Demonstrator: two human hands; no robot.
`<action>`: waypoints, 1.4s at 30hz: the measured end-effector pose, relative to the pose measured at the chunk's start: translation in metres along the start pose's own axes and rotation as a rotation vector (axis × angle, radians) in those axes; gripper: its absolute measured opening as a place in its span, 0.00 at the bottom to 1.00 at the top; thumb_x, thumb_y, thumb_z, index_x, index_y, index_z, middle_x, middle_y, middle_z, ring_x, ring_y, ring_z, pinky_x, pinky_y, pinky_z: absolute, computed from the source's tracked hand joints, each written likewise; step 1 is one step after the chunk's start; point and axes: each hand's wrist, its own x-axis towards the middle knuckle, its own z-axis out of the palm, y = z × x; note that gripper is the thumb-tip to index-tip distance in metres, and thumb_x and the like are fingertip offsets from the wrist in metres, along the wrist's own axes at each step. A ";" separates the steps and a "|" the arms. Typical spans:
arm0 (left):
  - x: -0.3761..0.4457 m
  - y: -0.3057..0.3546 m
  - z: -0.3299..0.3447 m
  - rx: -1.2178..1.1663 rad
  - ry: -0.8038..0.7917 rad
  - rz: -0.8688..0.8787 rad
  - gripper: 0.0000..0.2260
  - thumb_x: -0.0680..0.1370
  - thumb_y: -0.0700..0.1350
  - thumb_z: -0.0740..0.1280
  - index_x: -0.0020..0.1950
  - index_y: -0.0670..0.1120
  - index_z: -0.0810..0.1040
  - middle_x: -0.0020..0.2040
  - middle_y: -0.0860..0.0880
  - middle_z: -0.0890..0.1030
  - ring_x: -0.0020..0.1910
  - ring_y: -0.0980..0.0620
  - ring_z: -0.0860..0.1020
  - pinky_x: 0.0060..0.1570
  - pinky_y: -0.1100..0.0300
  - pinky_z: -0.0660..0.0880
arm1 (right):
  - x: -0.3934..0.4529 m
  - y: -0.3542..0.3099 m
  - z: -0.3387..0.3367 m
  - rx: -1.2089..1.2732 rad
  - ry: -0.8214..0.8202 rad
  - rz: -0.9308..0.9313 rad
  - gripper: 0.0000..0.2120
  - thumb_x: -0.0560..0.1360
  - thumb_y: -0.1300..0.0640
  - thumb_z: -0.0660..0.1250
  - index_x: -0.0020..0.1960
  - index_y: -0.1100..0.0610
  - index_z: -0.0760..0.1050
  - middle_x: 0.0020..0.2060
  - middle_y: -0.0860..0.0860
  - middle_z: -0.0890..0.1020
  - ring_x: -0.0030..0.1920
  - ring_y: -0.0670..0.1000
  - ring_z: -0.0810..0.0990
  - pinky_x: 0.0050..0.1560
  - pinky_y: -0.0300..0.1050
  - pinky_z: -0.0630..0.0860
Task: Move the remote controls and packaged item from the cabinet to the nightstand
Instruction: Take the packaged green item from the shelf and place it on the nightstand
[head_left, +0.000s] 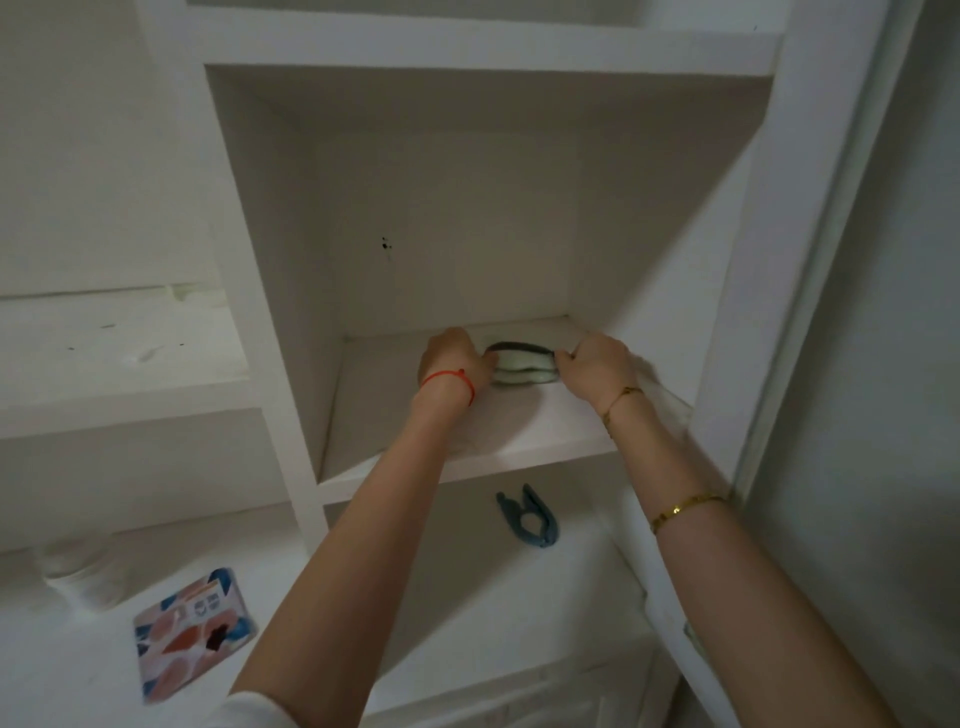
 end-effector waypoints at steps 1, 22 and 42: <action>-0.001 0.001 -0.002 -0.009 0.001 -0.003 0.21 0.76 0.52 0.69 0.62 0.38 0.78 0.64 0.39 0.78 0.62 0.40 0.77 0.59 0.55 0.73 | -0.001 0.000 -0.001 0.040 -0.003 0.006 0.20 0.79 0.55 0.59 0.30 0.58 0.64 0.35 0.58 0.78 0.44 0.58 0.77 0.44 0.44 0.65; -0.164 -0.022 -0.046 -0.538 0.273 0.110 0.19 0.73 0.45 0.74 0.64 0.49 0.79 0.48 0.53 0.83 0.41 0.61 0.82 0.39 0.75 0.75 | -0.139 0.007 -0.020 0.807 0.071 -0.057 0.03 0.75 0.56 0.70 0.44 0.49 0.78 0.42 0.49 0.84 0.45 0.50 0.83 0.50 0.49 0.81; -0.375 -0.136 -0.010 -0.575 0.297 -0.287 0.22 0.71 0.44 0.76 0.64 0.48 0.78 0.50 0.51 0.85 0.46 0.55 0.84 0.49 0.58 0.82 | -0.320 0.039 0.042 0.786 -0.460 -0.041 0.09 0.74 0.56 0.71 0.54 0.54 0.80 0.43 0.47 0.84 0.44 0.44 0.83 0.47 0.41 0.80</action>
